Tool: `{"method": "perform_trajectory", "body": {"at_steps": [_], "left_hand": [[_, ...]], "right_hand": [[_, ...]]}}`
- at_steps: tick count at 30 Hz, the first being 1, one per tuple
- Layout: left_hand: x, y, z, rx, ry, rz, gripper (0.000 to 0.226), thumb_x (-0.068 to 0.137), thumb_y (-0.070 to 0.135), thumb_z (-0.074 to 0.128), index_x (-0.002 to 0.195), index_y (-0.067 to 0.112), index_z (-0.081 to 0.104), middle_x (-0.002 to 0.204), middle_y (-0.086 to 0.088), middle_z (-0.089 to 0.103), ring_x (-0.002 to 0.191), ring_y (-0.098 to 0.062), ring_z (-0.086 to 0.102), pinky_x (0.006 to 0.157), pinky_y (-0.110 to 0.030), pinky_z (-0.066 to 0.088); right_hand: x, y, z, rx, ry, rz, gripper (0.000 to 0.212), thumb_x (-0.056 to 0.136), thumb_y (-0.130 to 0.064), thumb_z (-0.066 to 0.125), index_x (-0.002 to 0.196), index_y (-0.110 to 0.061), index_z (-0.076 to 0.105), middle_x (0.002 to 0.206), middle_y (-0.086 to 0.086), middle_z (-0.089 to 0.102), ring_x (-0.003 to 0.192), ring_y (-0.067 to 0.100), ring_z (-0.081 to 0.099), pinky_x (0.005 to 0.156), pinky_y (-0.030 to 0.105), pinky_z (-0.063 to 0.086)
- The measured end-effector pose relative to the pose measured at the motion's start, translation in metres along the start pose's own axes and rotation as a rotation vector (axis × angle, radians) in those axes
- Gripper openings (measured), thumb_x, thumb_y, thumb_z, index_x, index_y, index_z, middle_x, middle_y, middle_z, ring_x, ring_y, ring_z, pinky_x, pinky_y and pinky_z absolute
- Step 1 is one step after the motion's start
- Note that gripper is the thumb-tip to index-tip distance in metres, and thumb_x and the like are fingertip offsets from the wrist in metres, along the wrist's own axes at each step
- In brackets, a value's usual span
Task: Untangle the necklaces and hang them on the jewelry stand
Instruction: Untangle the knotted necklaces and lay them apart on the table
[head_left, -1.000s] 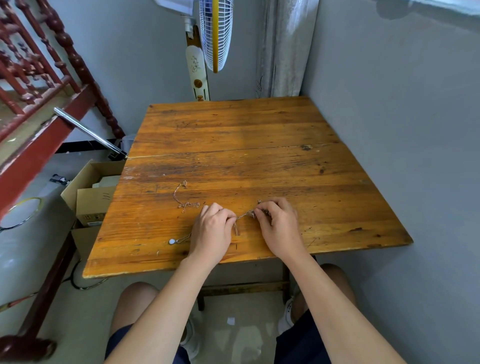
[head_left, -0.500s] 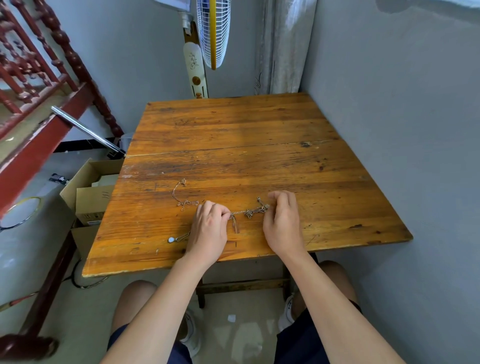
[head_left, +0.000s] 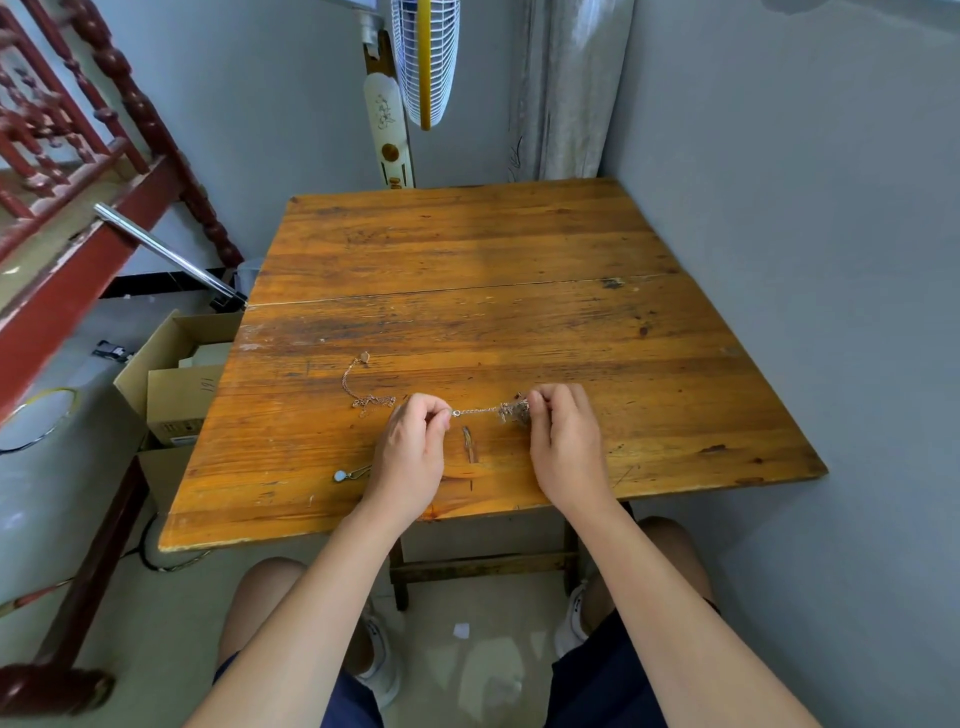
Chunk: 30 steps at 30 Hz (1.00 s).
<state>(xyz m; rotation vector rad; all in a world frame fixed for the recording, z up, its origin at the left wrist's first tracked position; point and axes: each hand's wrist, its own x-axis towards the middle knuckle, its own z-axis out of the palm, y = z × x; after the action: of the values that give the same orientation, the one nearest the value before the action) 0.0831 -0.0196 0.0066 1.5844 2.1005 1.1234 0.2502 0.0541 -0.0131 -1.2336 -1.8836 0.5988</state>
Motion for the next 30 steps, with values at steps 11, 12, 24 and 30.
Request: {"method": "perform_trajectory", "body": {"at_steps": [11, 12, 24, 30], "left_hand": [[0.005, -0.005, -0.010, -0.176, 0.009, -0.118, 0.015, 0.103, 0.019, 0.041, 0.099, 0.014, 0.055, 0.076, 0.002, 0.054, 0.056, -0.004, 0.044, 0.049, -0.020, 0.035], [0.004, -0.004, -0.010, -0.180, 0.016, -0.116, 0.015, 0.103, 0.019, 0.041, 0.099, 0.013, 0.055, 0.075, 0.001, 0.054, 0.055, -0.003, 0.043, 0.049, -0.020, 0.035], [0.014, -0.002, -0.017, -0.274, 0.058, -0.153, 0.014, 0.101, 0.018, 0.048, 0.095, 0.015, 0.060, 0.082, 0.005, 0.059, 0.068, 0.001, 0.051, 0.063, -0.008, 0.041], [0.024, -0.003, -0.054, -0.152, 0.197, -0.127, 0.015, 0.100, 0.021, 0.048, 0.101, 0.016, 0.062, 0.088, 0.009, 0.063, 0.073, -0.010, 0.056, 0.061, -0.012, 0.042]], "right_hand": [[0.011, -0.005, -0.014, 0.411, 0.383, 0.454, 0.020, 0.109, -0.023, 0.029, 0.107, -0.016, 0.048, 0.092, -0.002, 0.066, 0.087, 0.012, 0.065, 0.070, 0.011, 0.046], [0.011, -0.005, -0.014, 0.410, 0.376, 0.458, 0.019, 0.109, -0.024, 0.031, 0.108, -0.018, 0.049, 0.092, -0.004, 0.066, 0.089, 0.013, 0.066, 0.073, 0.016, 0.050], [0.002, -0.008, -0.005, -0.015, 0.098, 0.229, 0.046, 0.083, -0.020, 0.063, 0.129, -0.019, 0.057, 0.127, -0.002, 0.048, 0.127, 0.018, 0.044, 0.111, 0.046, 0.036], [0.000, -0.006, -0.001, -0.364, 0.084, 0.274, 0.043, 0.089, -0.030, 0.059, 0.131, -0.020, 0.059, 0.128, 0.004, 0.058, 0.121, 0.026, 0.046, 0.099, 0.044, 0.033]]}}
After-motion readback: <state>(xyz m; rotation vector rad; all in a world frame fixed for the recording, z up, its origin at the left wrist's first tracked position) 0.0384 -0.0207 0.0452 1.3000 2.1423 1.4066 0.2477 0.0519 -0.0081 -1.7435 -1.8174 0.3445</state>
